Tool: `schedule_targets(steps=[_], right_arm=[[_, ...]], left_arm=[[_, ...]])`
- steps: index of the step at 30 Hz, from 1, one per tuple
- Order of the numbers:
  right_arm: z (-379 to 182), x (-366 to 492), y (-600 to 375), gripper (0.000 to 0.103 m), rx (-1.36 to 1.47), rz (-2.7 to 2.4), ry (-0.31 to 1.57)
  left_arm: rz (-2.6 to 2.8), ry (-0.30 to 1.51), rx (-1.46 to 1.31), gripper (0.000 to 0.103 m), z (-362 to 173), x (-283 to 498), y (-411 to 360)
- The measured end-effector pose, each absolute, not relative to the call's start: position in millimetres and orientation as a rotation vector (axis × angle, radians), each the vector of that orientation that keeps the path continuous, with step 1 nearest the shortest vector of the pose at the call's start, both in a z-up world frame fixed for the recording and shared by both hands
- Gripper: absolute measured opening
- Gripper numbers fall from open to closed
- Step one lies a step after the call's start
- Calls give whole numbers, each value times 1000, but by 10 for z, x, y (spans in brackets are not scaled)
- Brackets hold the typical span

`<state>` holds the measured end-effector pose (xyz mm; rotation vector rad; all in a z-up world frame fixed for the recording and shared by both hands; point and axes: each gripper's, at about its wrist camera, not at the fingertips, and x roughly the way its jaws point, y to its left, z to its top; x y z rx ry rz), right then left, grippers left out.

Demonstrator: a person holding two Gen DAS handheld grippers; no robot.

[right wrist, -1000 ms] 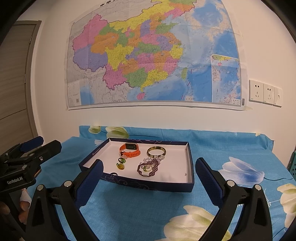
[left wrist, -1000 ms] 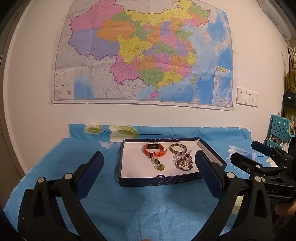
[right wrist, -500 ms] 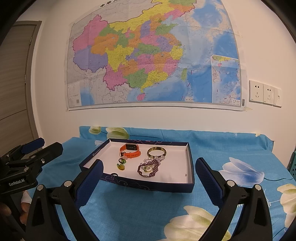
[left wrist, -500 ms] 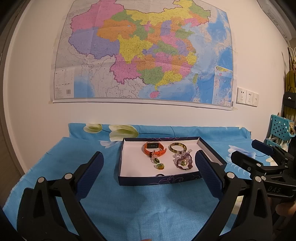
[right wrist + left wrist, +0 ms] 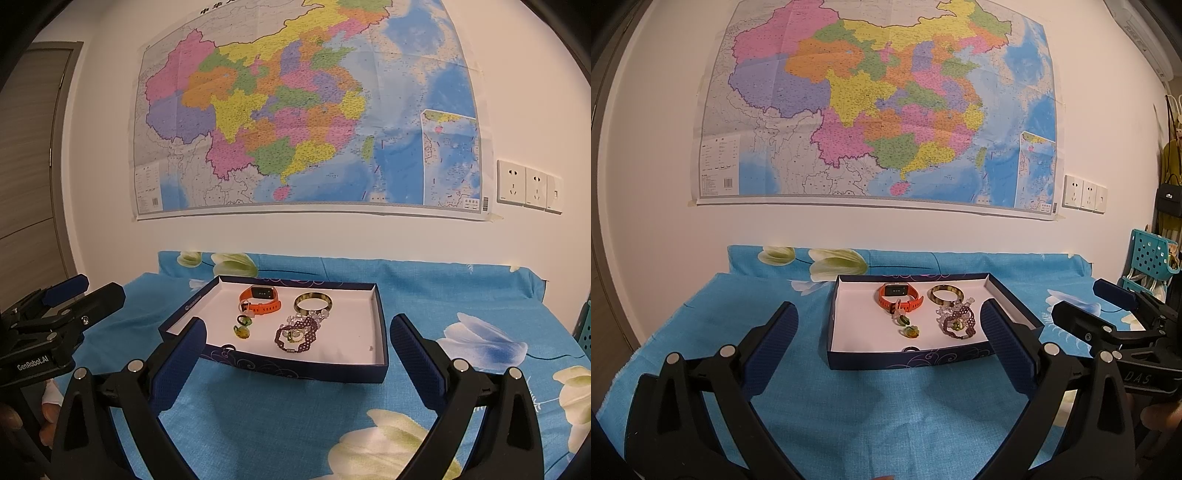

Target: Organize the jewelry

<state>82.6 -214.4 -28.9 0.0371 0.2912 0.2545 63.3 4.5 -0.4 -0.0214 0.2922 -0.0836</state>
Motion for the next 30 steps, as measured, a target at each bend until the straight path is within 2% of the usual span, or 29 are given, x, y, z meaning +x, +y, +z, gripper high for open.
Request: schedule_targets(steps=[30], right_arm=[[-298, 820, -2149, 96, 38, 254, 294]], left_arm=[[-83, 294, -21, 97, -18, 630, 32]])
